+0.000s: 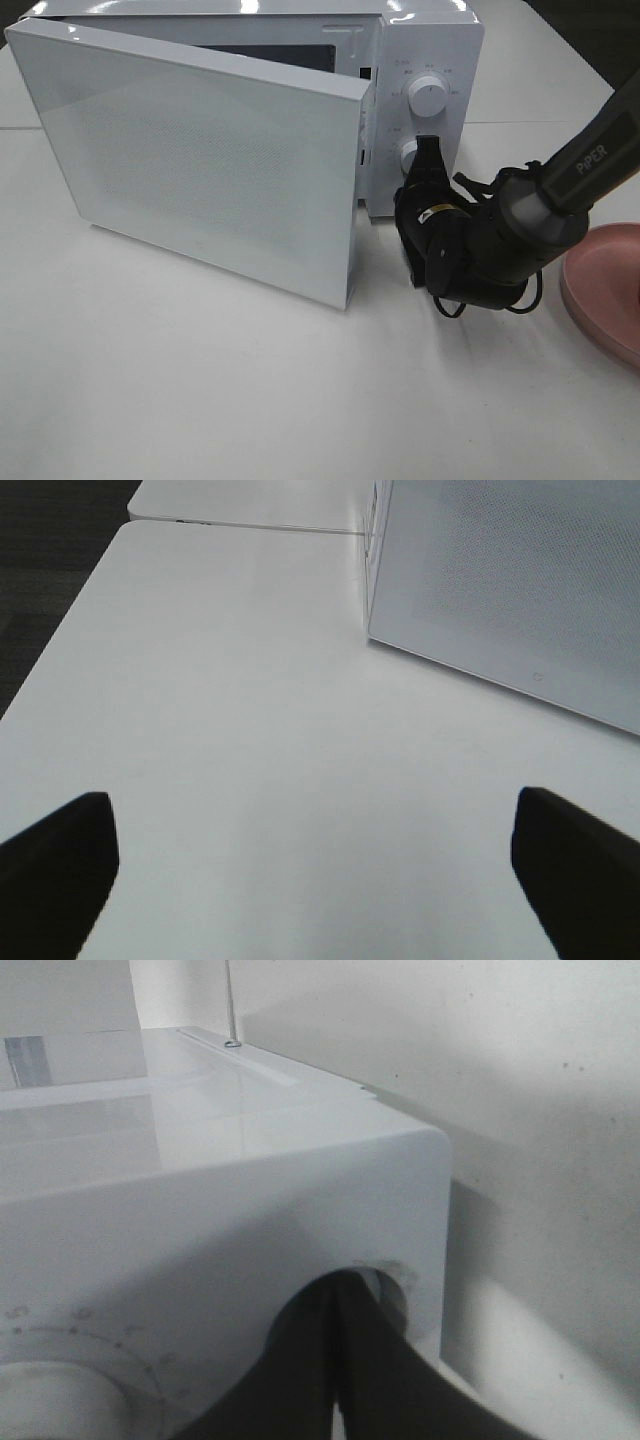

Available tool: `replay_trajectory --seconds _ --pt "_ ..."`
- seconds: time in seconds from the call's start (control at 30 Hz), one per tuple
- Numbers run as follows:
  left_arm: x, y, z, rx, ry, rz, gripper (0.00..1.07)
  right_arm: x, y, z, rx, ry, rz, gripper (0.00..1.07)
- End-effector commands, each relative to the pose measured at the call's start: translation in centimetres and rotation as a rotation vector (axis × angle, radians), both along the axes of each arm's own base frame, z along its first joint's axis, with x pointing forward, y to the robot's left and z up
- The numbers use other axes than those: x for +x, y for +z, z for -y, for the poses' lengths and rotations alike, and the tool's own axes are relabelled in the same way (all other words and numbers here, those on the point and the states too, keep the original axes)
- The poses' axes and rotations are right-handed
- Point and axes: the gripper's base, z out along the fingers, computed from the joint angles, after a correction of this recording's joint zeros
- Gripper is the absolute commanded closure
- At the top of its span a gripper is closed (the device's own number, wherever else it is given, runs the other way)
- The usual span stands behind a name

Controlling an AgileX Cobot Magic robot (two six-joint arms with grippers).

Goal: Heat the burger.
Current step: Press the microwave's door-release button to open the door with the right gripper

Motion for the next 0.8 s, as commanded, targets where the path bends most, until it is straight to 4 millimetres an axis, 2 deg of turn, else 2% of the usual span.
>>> replay_trajectory --seconds 0.03,0.57,0.8 --pt "-0.3 0.0 0.0 -0.001 -0.003 0.023 0.04 3.0 3.3 0.9 -0.012 -0.051 0.257 1.07" --pt "-0.3 0.0 0.0 -0.001 -0.003 0.023 0.04 2.9 3.2 0.7 0.005 -0.037 0.205 1.07" --pt "-0.3 0.0 0.0 -0.001 -0.003 0.023 0.04 2.1 4.1 1.0 0.011 -0.029 0.184 1.07"
